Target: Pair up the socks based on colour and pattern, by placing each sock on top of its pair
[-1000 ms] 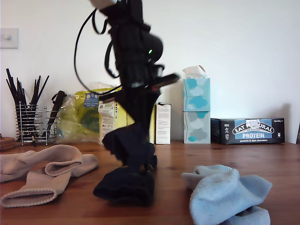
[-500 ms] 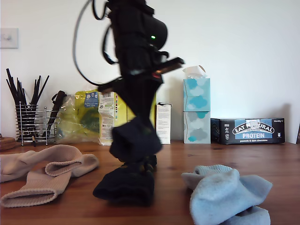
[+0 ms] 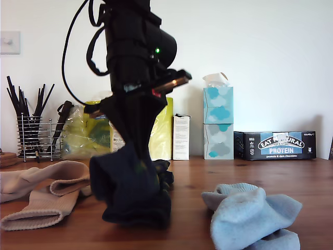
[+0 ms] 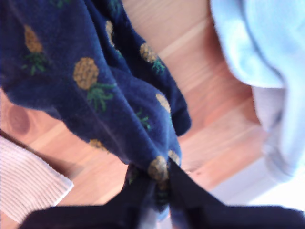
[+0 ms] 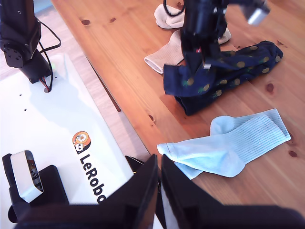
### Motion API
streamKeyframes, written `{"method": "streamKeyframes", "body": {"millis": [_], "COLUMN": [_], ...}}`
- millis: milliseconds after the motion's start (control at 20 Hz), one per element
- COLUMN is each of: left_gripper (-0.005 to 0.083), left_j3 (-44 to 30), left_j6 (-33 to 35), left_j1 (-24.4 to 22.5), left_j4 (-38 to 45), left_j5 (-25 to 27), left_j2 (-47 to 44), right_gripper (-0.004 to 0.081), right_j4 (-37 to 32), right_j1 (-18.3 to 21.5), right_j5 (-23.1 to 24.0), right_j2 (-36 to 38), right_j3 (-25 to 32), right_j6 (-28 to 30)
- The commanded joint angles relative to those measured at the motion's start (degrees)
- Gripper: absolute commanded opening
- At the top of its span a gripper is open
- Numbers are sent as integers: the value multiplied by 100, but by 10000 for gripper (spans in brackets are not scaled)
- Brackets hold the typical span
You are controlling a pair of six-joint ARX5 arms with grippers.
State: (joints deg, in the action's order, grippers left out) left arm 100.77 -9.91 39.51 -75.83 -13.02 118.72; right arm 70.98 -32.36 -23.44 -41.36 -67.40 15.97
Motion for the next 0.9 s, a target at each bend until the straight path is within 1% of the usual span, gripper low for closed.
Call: {"method": "streamKeyframes", "body": {"millis": [0,50,100,200,250,350,400,450,500,550,650,700,850], "left_gripper": [450,582,625,620,617,580,553,503,440,395,388,366,180], "left_j3": [-74,-68,-68,-57,-55,-55,-55,-55,-57,-57,-109,-151,-348], "left_j6": [50,87,173,317,404,437,435,435,435,435,420,420,420], "left_j1": [-2,-2,-2,-11,-44,-164,-232,-306,-382,-452,-527,-527,-520], "left_j4": [94,79,-4,-197,-166,144,302,393,367,247,83,136,466], "left_j5": [-35,-81,-87,-87,-79,208,481,769,909,896,745,817,848], "left_j2": [105,105,105,52,-68,-404,-570,-713,-782,-782,-739,-739,-739], "right_gripper": [-12,-12,-12,-12,-12,-12,-12,-12,-12,-12,-12,-12,-12], "right_j4": [-37,-39,-44,-42,-44,-39,-39,-42,-42,-44,-44,-44,-44], "right_j1": [-26,-26,-26,-26,-26,-26,-26,-26,-28,-28,-31,-31,-33], "right_j5": [-7,-9,-13,-15,-15,-15,-15,-17,-17,-17,-17,-17,-15], "right_j2": [46,46,46,46,46,46,46,46,44,44,44,44,44], "right_j3": [-11,-11,-11,-11,-11,-11,-13,-11,-11,-13,-11,-11,-11], "right_j6": [15,15,33,39,37,37,37,37,39,39,39,42,46]}}
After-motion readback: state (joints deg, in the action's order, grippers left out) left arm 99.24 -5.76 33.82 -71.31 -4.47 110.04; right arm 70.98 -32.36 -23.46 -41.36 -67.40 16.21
